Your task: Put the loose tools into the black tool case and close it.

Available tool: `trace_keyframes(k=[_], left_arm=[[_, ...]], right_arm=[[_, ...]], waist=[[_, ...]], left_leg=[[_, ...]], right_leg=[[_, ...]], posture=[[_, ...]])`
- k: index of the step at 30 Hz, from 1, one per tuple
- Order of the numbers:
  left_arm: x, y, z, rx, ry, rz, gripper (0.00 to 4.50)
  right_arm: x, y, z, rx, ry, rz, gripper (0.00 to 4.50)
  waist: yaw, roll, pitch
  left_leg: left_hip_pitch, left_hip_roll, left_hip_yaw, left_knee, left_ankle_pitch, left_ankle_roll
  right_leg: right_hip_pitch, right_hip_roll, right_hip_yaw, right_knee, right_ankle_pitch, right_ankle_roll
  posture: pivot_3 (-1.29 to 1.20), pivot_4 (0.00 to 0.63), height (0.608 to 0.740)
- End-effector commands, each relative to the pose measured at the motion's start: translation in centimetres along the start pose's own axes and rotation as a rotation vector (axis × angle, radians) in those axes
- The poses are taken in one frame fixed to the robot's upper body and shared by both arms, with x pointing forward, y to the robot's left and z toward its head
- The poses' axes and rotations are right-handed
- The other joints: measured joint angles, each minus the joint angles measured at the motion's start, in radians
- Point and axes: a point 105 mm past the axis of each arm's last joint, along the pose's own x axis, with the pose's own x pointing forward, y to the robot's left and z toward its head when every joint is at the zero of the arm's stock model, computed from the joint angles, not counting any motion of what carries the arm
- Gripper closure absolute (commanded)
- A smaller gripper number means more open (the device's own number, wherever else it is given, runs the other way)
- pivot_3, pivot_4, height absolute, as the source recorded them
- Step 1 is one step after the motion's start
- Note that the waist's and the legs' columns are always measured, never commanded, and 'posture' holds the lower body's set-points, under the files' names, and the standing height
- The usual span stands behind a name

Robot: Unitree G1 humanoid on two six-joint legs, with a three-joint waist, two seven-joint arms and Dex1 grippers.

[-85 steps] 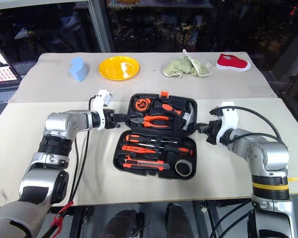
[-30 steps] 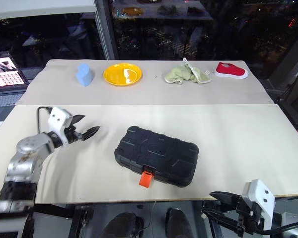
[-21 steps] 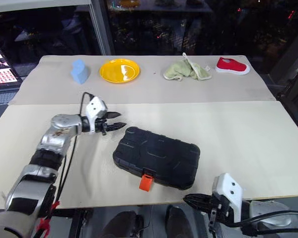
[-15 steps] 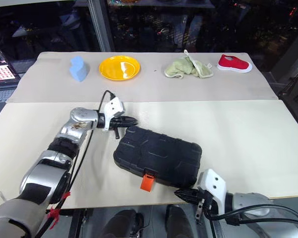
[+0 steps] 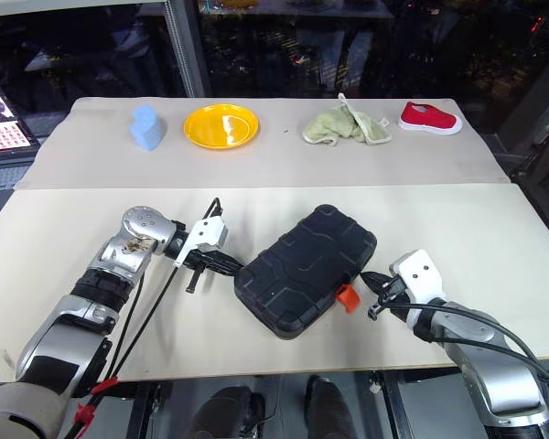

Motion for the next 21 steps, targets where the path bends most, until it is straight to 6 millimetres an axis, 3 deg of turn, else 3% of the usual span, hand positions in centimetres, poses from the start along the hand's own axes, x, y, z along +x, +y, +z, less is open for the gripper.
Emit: trace_keyframes(k=[1,3,6,9,13,16,21], left_arm=[[-2.0,2.7,5.1,0.052,-0.107,0.100,4.44],[-2.1,3.2,9.1,0.031,-0.220,0.060,4.44],[0.3,1.5,10.9,0.102,-0.214,-0.065,4.44],[2.5,0.3,10.2,0.150,-0.150,-0.129,4.44],[5.3,0.4,6.7,0.270,0.040,-0.123,4.44],[6.1,0.8,5.5,0.309,0.099,-0.111,4.44],[6.4,1.1,5.4,0.312,0.082,-0.101,4.44]], right_arm=[[-2.5,-0.3,1.4,-0.036,-0.015,-0.008,4.50],[-3.6,0.1,1.5,-0.040,-0.003,-0.002,4.50],[-4.1,1.4,0.8,-0.034,0.038,0.038,4.50],[-4.1,2.4,0.5,-0.032,0.048,0.058,4.50],[-3.4,3.2,0.5,-0.011,0.044,0.067,4.50],[-2.6,3.9,0.2,-0.008,0.046,0.081,4.50],[-1.0,4.4,-0.4,-0.005,0.053,0.088,4.50]], waist=[[0.006,0.000,0.000],[0.016,0.001,0.000],[0.014,0.003,-0.001],[0.008,0.008,-0.004],[-0.011,0.008,-0.003],[-0.008,0.006,-0.003],[-0.011,0.007,-0.004]], left_leg=[[-0.001,0.000,0.000,0.000,0.000,0.001],[-0.003,0.000,0.000,0.003,-0.001,0.003],[-0.002,0.000,0.001,0.008,-0.007,0.012],[0.007,-0.001,0.004,0.008,-0.007,0.012],[0.010,-0.001,0.006,0.008,-0.009,0.015],[0.013,0.001,0.005,0.008,-0.007,0.012],[0.024,0.002,0.005,0.008,-0.008,0.014]], right_leg=[[0.000,0.000,-0.001,0.000,0.000,0.000],[0.000,0.001,-0.002,0.000,0.000,0.001],[0.003,0.001,-0.003,-0.001,0.001,0.004],[0.012,0.001,0.000,-0.001,-0.001,0.007],[0.012,0.001,0.003,0.000,-0.001,0.007],[0.016,-0.001,0.003,-0.001,0.000,0.005],[0.028,-0.002,0.003,-0.002,-0.006,0.015]], posture=[[0.00,0.150,0.740],[0.00,0.150,0.740],[0.00,0.150,0.740],[0.00,0.150,0.740],[0.00,0.150,0.740],[0.00,0.150,0.740],[0.00,0.150,0.740]])
